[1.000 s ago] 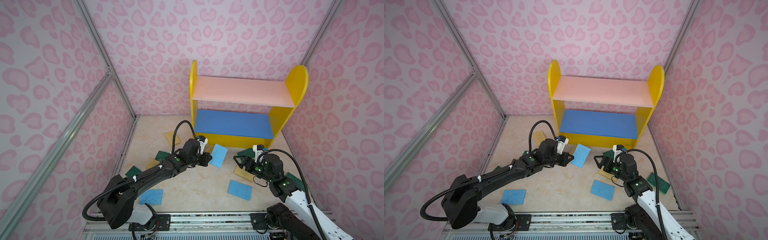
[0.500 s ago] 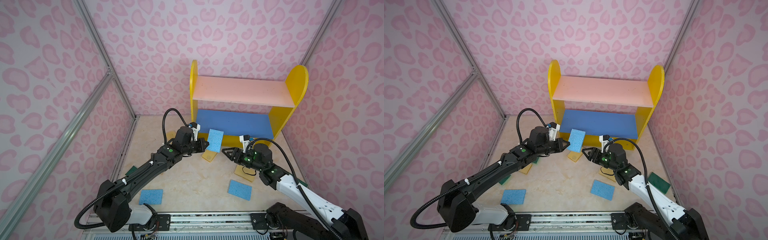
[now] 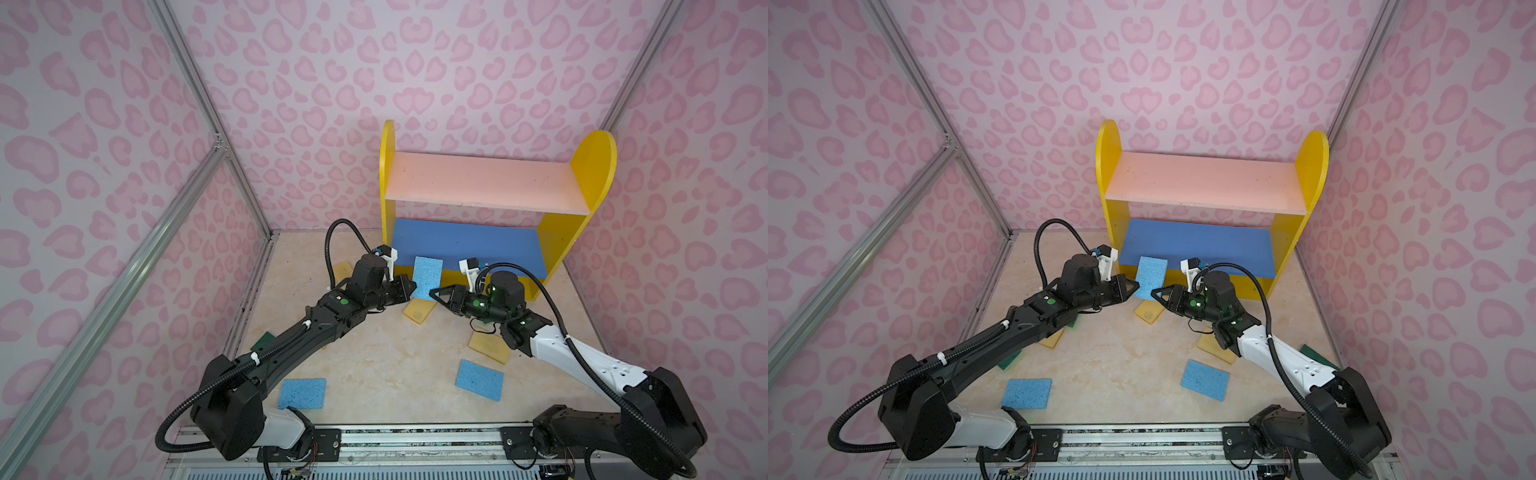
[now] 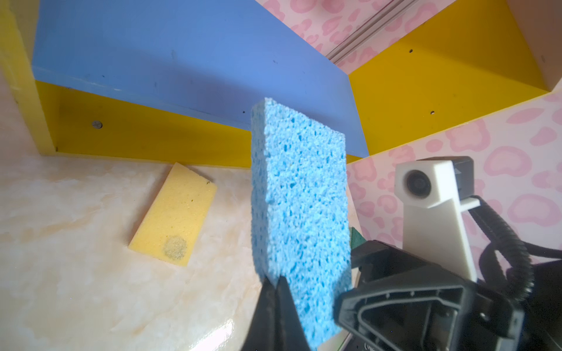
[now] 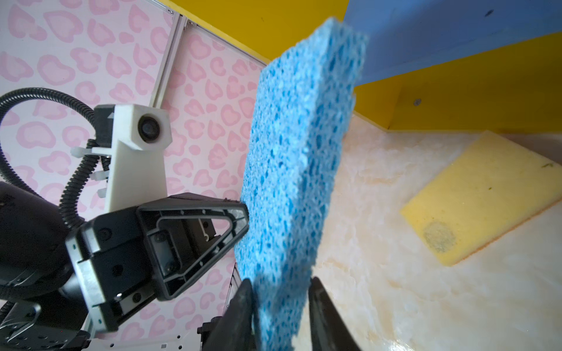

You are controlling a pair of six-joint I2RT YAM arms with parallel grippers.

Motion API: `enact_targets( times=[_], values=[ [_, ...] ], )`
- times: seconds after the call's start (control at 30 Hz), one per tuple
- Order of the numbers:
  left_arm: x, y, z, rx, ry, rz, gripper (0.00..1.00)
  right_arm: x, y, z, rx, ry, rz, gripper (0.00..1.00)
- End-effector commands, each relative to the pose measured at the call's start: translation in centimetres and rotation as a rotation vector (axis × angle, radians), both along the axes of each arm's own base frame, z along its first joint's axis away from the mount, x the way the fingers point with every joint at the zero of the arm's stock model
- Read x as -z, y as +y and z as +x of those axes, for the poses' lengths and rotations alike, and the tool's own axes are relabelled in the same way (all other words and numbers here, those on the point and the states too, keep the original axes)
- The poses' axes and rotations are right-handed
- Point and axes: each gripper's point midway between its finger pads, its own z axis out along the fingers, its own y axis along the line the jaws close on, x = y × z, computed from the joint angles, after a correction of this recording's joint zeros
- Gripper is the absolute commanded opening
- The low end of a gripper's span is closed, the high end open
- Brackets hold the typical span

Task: Place and organize the cleaning sponges onto the shelf
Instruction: 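Grasp and lift the blue sponge with the left gripper while the right gripper approaches, then take the blue sponge with the right gripper from the left gripper, then carry the blue sponge with the right gripper onto the pink top shelf and release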

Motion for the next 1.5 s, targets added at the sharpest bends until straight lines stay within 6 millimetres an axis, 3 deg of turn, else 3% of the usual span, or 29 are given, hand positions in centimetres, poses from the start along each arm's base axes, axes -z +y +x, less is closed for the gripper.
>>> enact_targets(
  times=[0.0,0.13,0.17,0.23,0.27,0.3,0.33,0.53,0.77,0.87,1.07,1.3,1.47],
  values=[
    [-0.8,0.3,0.6,-0.015,-0.033,-0.020,0.04,-0.8,0.6,0.0,-0.013,-0.029,0.039,0.24],
    [-0.6,0.3,0.6,-0.003,-0.036,-0.016,0.04,-1.0,0.8,-0.1,-0.006,-0.040,0.034,0.10],
    [-0.8,0.4,0.5,0.000,-0.045,-0.017,0.09,-1.2,0.9,-0.1,-0.009,-0.048,0.025,0.09],
    [-1.3,0.9,0.2,-0.005,-0.075,-0.018,0.42,-1.4,1.1,-0.4,-0.015,-0.061,-0.014,0.08],
    [-1.5,1.4,0.1,-0.021,-0.094,-0.012,0.73,-1.7,1.2,-0.5,-0.020,-0.070,-0.032,0.08],
    [-1.7,2.1,-0.1,-0.040,-0.110,-0.003,0.94,-1.8,1.2,-0.7,-0.023,-0.077,-0.054,0.08],
    [-1.7,2.8,-0.2,-0.059,-0.122,0.007,0.98,-2.1,1.1,-0.8,-0.022,-0.084,-0.067,0.07],
    [-1.5,8.3,-1.5,-0.190,-0.181,0.053,0.98,-4.1,0.1,-1.5,-0.018,-0.127,-0.170,0.03],
    [2.6,11.7,-3.8,-0.247,-0.148,0.122,0.98,-11.1,-0.1,-1.9,-0.046,-0.264,-0.259,0.03],
    [4.3,12.0,-4.6,-0.239,-0.123,0.135,0.97,-14.3,0.2,-1.3,-0.034,-0.330,-0.266,0.03],
    [5.2,12.5,-5.2,-0.234,-0.123,0.151,0.98,-19.7,1.7,1.2,-0.032,-0.434,-0.267,0.03],
    [5.8,12.8,-5.7,-0.225,-0.125,0.170,0.98,-23.1,3.9,5.5,-0.024,-0.494,-0.272,0.04],
    [6.4,12.9,-6.1,-0.222,-0.117,0.172,0.98,-24.2,5.2,8.4,-0.014,-0.495,-0.258,0.04]
  ],
)
